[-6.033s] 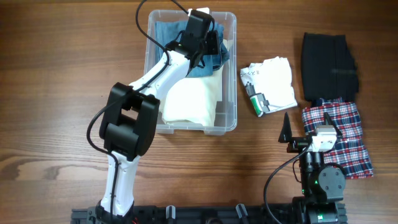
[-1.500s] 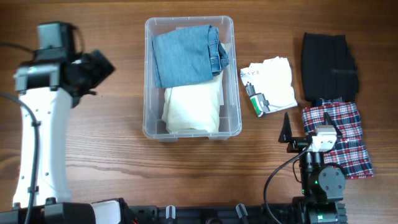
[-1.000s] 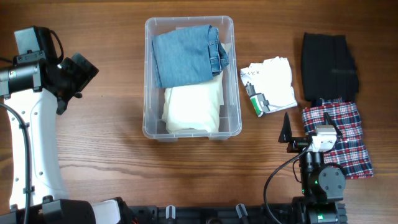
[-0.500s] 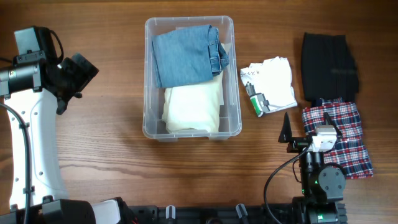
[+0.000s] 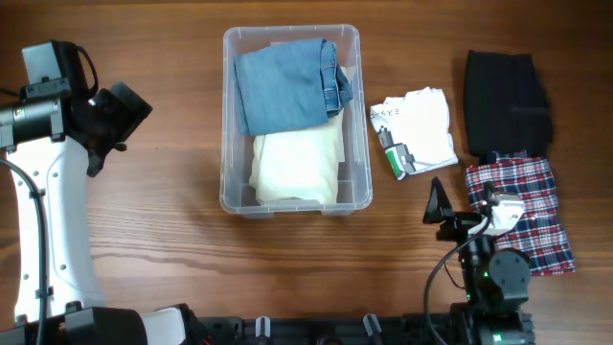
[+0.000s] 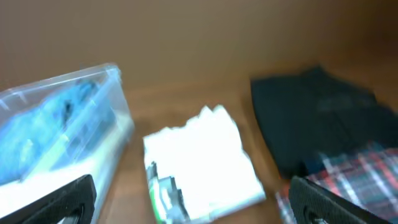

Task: Pack container
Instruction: 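Move the right gripper to the plaid shirt's right edge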

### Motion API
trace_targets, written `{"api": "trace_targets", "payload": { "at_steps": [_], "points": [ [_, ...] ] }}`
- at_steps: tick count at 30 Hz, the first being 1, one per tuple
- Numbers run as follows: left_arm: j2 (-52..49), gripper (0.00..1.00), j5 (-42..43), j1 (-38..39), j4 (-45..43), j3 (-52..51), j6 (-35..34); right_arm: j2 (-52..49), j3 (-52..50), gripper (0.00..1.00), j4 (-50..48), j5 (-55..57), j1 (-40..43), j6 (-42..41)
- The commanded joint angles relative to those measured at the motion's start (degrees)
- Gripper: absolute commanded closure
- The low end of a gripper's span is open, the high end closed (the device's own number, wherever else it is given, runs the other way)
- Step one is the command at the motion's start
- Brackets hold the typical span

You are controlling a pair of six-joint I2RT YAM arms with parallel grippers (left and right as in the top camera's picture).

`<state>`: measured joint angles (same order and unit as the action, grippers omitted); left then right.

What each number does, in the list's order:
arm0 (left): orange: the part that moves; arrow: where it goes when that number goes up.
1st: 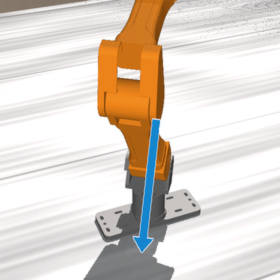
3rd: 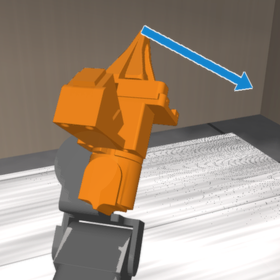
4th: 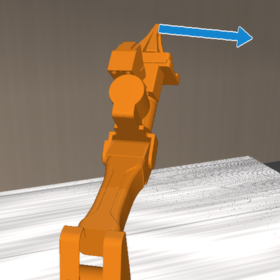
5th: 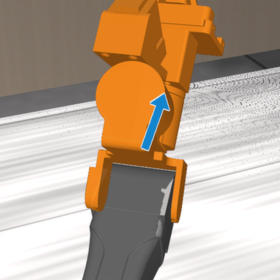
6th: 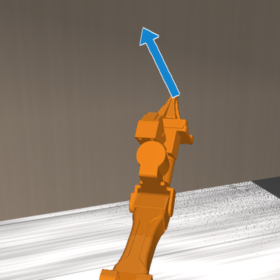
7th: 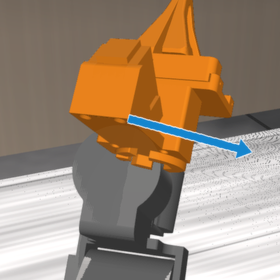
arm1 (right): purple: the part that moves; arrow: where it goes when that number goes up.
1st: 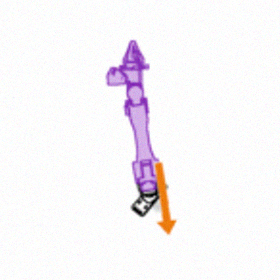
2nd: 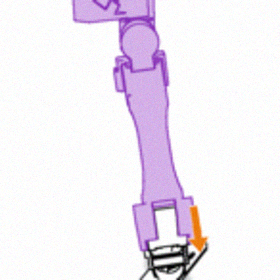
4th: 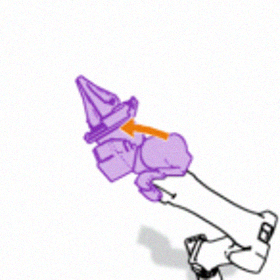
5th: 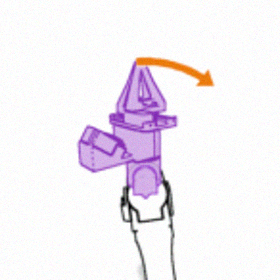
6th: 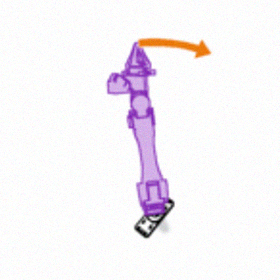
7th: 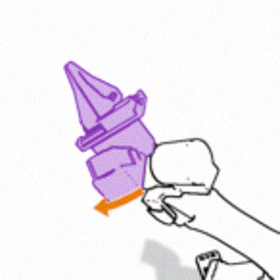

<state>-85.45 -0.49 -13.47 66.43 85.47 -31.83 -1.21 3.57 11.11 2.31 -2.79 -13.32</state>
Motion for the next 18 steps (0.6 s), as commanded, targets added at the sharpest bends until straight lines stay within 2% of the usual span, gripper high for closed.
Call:
{"api": "trace_targets", "payload": {
  "at_steps": [1,9,15,18],
  "points": [
    [0.2,0.0,0.5,-0.3,0.0,0.5,0.0,-2.1,11.5,0.0,10.2,6.4,0.2,-6.1],
    [0.2,0.0,0.5,-0.3,0.0,0.5,0.0,-19.8,36.9,0.0,36.4,8.8,0.2,-10.8],
    [0.2,0.0,0.5,-0.3,0.0,0.5,0.0,-36.7,50.1,0.0,48.9,8.4,0.2,-8.6],
    [0.2,0.0,0.5,-0.3,0.0,0.5,0.0,-42.8,53.1,0.0,51.9,8.4,0.2,-7.7]
  ]
}}
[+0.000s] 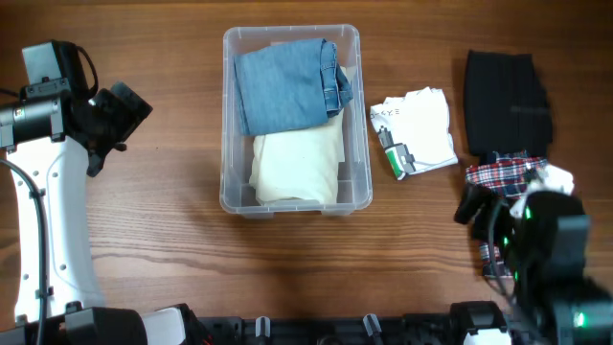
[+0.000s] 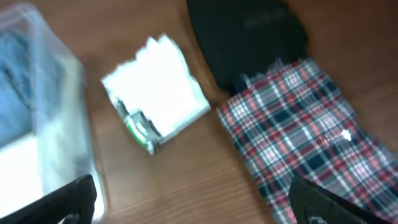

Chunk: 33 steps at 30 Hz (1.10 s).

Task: Pack container
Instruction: 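Move the right gripper to the plaid shirt's right edge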

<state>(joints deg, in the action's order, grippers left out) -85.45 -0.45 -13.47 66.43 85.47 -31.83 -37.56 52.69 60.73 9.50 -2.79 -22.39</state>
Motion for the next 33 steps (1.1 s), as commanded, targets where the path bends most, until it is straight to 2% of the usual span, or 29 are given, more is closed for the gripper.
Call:
{"api": "trace_targets", "payload": {
  "at_steps": [1,6,10,13,19,23,25,31,33],
  "points": [
    [0.2,0.0,0.4,-0.3,0.0,0.5,0.0,-8.9,4.8,0.0,3.1,0.9,0.4,1.6],
    [0.2,0.0,0.4,-0.3,0.0,0.5,0.0,-16.6,6.0,0.0,2.6,-6.5,5.9,8.1],
    [0.2,0.0,0.4,-0.3,0.0,0.5,0.0,-20.4,6.0,0.0,1.5,-13.2,15.8,14.8],
    [0.2,0.0,0.4,-0.3,0.0,0.5,0.0,-22.2,6.0,0.0,1.2,-14.1,25.2,18.0],
    [0.2,0.0,0.4,-0.3,0.0,0.5,0.0,-24.5,5.9,0.0,-1.7,-22.3,40.3,19.4],
    [0.2,0.0,0.4,-0.3,0.0,0.5,0.0,-26.7,5.9,0.0,-1.7,-28.0,46.7,19.1],
    [0.2,0.0,0.4,-0.3,0.0,0.5,0.0,-27.6,5.7,0.0,-1.3,-28.4,48.9,16.5],
    [0.2,0.0,0.4,-0.3,0.0,0.5,0.0,-27.8,3.6,0.0,0.9,-20.7,56.7,3.8],
    [0.2,0.0,0.4,-0.3,0.0,0.5,0.0,-27.5,2.1,0.0,1.3,-19.3,59.1,2.0]
  ]
}}
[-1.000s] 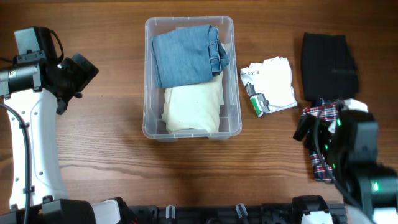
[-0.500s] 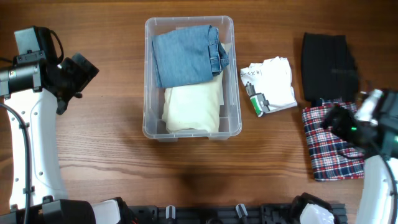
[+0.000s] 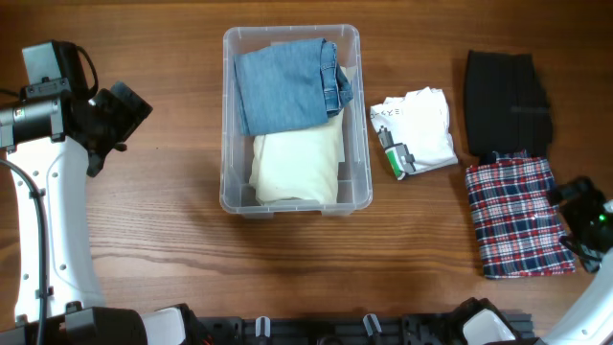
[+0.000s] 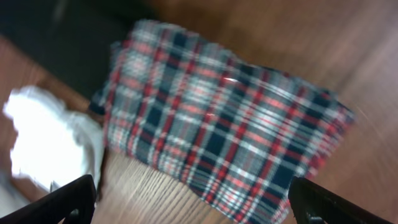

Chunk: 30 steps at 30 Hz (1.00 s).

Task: Pack container
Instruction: 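Move the right gripper to the plaid shirt's right edge, then grasp the plaid shirt's edge with the right gripper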

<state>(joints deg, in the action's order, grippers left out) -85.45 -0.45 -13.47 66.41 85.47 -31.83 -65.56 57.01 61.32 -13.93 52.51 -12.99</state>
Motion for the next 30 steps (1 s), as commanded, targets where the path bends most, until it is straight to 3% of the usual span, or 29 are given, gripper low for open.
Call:
{"api": "trace_targets", "payload": {
  "at_steps": [1,8,15,30],
  "points": [
    [0.2,0.0,0.4,-0.3,0.0,0.5,0.0,0.6,-3.1,0.0,0.7,4.1,4.7,-7.4],
    [0.2,0.0,0.4,-0.3,0.0,0.5,0.0,0.7,-11.1,0.0,-1.4,8.1,8.5,-14.3],
    [0.2,0.0,0.4,-0.3,0.0,0.5,0.0,0.6,-15.1,0.0,-4.8,6.4,8.7,-15.7],
    [0.2,0.0,0.4,-0.3,0.0,0.5,0.0,-2.1,-16.3,0.0,-7.6,4.4,8.2,-12.4]
  ]
}}
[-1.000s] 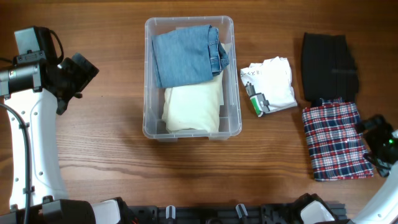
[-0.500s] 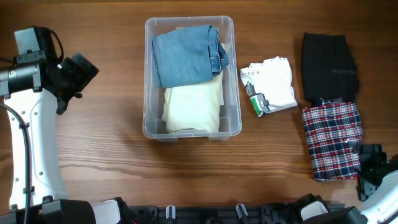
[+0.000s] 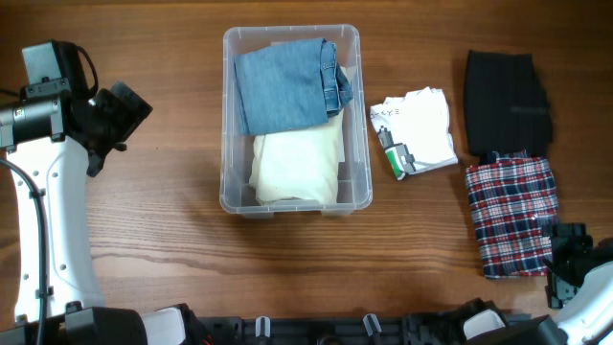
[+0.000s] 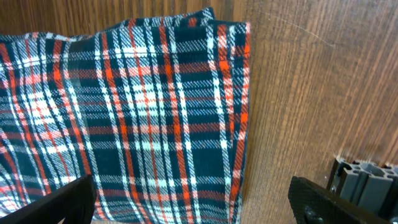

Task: Pack container
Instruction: 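Grasp the plaid shirt's edge with the right gripper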

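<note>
A clear plastic container (image 3: 230, 182) holds folded blue jeans (image 3: 287, 84) and a cream cloth (image 3: 299, 168). To its right lie a white folded cloth with a green tag (image 3: 417, 129), a black folded cloth (image 3: 507, 91) and a red-and-navy plaid cloth (image 3: 512, 216) (image 4: 124, 112). My right gripper (image 3: 567, 254) (image 4: 193, 208) stands open over the plaid cloth's front right corner, with nothing between its fingers. My left gripper (image 3: 120, 107) hangs far left of the container; its jaws are unclear.
Bare wooden table (image 3: 163, 220) surrounds the container. A black metal rail (image 4: 364, 183) runs along the table's front edge, close to the right gripper. The white left arm (image 3: 48, 220) takes up the left side.
My right gripper has moved from beside the plaid cloth's right edge toward the table's front, and now looks straight down on the cloth's front right corner. It remains open. Nothing else moved.
My right gripper was first low at the front, facing the white cloth and the container. Then it was above the plaid cloth's left side, then off the cloth's right edge, and now at its front right corner. It was open each time. The left arm and all cloths kept still.
</note>
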### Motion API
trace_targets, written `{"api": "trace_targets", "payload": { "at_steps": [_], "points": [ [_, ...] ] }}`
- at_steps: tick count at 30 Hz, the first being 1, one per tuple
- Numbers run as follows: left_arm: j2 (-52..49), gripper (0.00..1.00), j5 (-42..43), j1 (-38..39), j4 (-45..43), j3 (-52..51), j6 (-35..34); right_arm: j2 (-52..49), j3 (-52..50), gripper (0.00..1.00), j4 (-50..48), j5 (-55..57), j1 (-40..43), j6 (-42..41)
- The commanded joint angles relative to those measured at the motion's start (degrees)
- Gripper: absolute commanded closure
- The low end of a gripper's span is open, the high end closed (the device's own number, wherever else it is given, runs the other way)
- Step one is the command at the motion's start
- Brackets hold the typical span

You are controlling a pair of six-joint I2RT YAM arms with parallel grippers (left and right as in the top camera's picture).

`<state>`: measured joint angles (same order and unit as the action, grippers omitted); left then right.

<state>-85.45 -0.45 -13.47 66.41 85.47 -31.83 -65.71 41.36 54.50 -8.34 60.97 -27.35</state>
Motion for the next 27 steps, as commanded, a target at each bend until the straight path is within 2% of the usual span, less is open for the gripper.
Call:
{"api": "trace_targets", "payload": {
  "at_steps": [1,9,21,27],
  "points": [
    [0.2,0.0,0.4,-0.3,0.0,0.5,0.0,-2.4,-0.6,0.0,-0.9,-1.1,-0.4,2.0],
    [0.2,0.0,0.4,-0.3,0.0,0.5,0.0,-9.9,-0.6,0.0,-4.0,-1.1,-1.5,5.0],
    [0.2,0.0,0.4,-0.3,0.0,0.5,0.0,-19.4,-1.0,0.0,-7.7,-1.1,-1.6,4.7],
    [0.2,0.0,0.4,-0.3,0.0,0.5,0.0,-19.9,-6.6,0.0,-15.4,-1.1,-1.6,4.6]
  ]
}}
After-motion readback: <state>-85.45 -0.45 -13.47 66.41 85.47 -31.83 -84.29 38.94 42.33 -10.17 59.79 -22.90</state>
